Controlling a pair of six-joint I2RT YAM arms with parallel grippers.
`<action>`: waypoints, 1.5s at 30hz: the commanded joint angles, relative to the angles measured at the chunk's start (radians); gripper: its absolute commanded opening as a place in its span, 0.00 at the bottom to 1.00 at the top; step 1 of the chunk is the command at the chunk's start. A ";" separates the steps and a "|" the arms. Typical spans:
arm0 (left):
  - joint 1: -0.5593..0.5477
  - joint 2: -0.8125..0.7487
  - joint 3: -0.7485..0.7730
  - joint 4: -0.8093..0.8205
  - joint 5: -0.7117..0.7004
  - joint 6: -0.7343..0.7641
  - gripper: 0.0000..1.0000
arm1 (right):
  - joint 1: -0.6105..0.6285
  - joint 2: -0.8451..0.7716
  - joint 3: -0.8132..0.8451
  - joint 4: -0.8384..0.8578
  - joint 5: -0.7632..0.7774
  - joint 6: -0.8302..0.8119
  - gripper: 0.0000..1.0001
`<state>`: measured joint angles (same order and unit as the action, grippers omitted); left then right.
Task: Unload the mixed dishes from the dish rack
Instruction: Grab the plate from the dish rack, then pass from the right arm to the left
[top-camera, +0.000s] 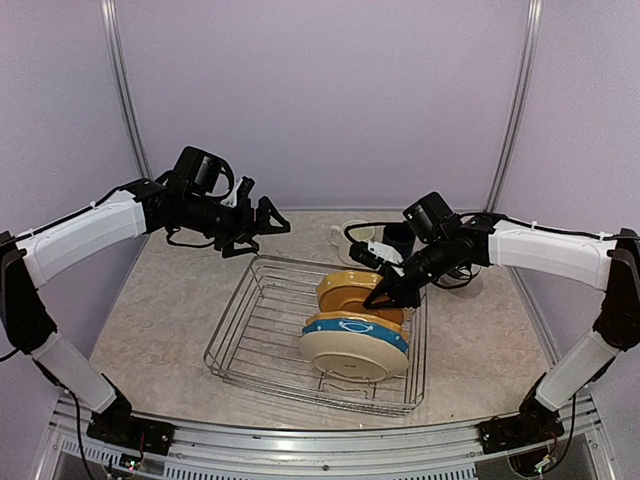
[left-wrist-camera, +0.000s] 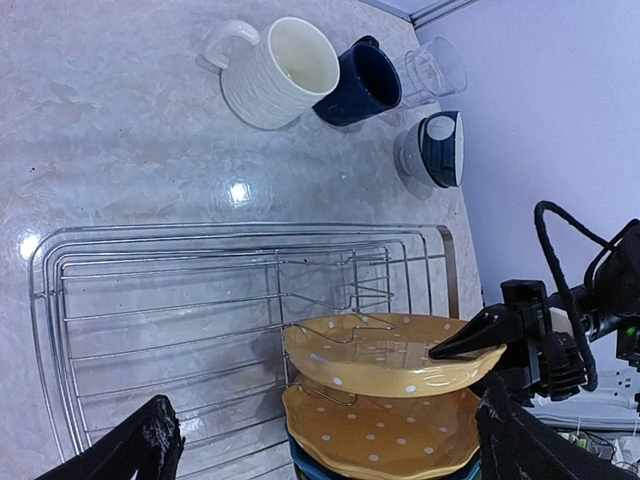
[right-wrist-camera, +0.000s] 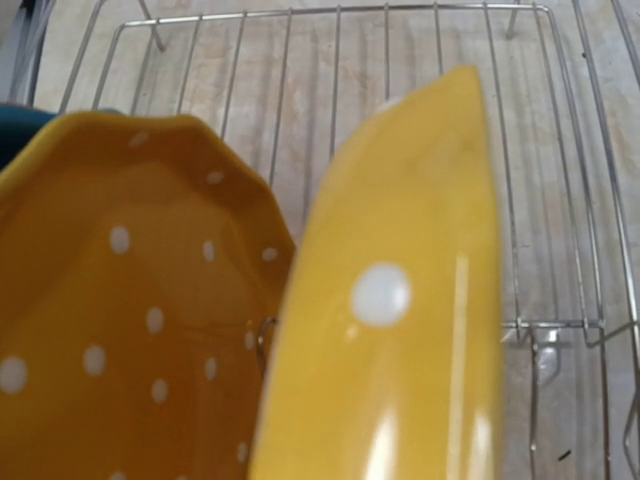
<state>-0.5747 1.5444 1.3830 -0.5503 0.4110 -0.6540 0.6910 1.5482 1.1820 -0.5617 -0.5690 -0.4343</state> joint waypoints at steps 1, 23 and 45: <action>-0.004 0.008 0.025 -0.012 -0.005 -0.010 0.99 | -0.029 -0.071 0.044 0.164 -0.074 0.113 0.00; -0.006 -0.095 -0.015 -0.011 -0.051 -0.055 0.99 | -0.173 -0.111 0.128 0.477 -0.337 0.575 0.00; 0.283 -0.245 -0.159 0.385 0.493 -0.860 0.99 | 0.189 -0.048 0.184 0.662 0.554 -0.495 0.00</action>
<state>-0.2905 1.2766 1.2644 -0.3443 0.7765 -1.2945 0.8387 1.4742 1.3483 -0.1120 -0.2153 -0.7090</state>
